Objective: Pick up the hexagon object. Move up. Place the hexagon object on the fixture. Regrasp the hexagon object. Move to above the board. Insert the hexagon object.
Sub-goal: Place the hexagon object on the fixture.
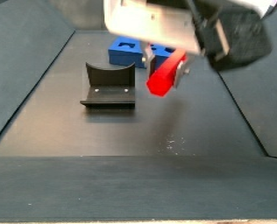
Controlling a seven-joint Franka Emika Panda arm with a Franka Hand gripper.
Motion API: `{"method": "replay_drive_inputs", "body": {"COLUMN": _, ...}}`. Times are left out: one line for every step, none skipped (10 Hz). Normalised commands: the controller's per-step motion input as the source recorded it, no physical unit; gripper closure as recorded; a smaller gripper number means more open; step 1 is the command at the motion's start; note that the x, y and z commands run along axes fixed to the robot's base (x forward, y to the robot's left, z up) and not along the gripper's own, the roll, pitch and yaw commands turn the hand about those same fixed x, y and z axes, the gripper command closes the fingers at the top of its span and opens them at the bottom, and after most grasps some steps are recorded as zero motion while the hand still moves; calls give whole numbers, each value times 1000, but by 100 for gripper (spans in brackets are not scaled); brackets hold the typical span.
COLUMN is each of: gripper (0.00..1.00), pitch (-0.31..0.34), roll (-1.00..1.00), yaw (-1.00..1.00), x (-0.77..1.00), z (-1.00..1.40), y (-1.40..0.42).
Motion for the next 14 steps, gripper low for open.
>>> {"method": "replay_drive_inputs", "body": {"gripper": 100, "pitch": 15, "roll": -114, "yaw": -12, "x": -24, "z": 868, "y": -6}}
{"method": "replay_drive_inputs", "body": {"gripper": 100, "pitch": 15, "roll": -135, "yaw": -18, "x": -18, "z": 676, "y": -4}}
{"method": "replay_drive_inputs", "body": {"gripper": 100, "pitch": 18, "roll": -146, "yaw": -25, "x": -13, "z": 531, "y": 0}}
{"method": "replay_drive_inputs", "body": {"gripper": 100, "pitch": 23, "roll": -151, "yaw": -30, "x": -6, "z": 390, "y": 5}}
{"method": "replay_drive_inputs", "body": {"gripper": 100, "pitch": 32, "roll": -153, "yaw": -37, "x": -2, "z": 248, "y": 7}}
{"method": "replay_drive_inputs", "body": {"gripper": 100, "pitch": 234, "roll": 84, "yaw": 1000, "x": 951, "z": -103, "y": -1000}}
{"method": "replay_drive_inputs", "body": {"gripper": 100, "pitch": 242, "roll": 99, "yaw": 1000, "x": 971, "z": -153, "y": -1000}}
{"method": "replay_drive_inputs", "body": {"gripper": 100, "pitch": 276, "roll": 155, "yaw": 1000, "x": 1000, "z": -130, "y": -915}}
{"method": "replay_drive_inputs", "body": {"gripper": 100, "pitch": 342, "roll": 218, "yaw": 1000, "x": 1000, "z": -90, "y": -704}}
{"method": "replay_drive_inputs", "body": {"gripper": 100, "pitch": 337, "roll": 224, "yaw": 806, "x": 1000, "z": -62, "y": -508}}
{"method": "replay_drive_inputs", "body": {"gripper": 100, "pitch": 301, "roll": 194, "yaw": 565, "x": 1000, "z": -45, "y": -304}}
{"method": "replay_drive_inputs", "body": {"gripper": 100, "pitch": 236, "roll": 137, "yaw": 325, "x": 1000, "z": -46, "y": -166}}
{"method": "replay_drive_inputs", "body": {"gripper": 100, "pitch": 199, "roll": 136, "yaw": 213, "x": 1000, "z": -35, "y": -116}}
{"method": "replay_drive_inputs", "body": {"gripper": 100, "pitch": 191, "roll": 139, "yaw": 164, "x": 990, "z": -25, "y": -92}}
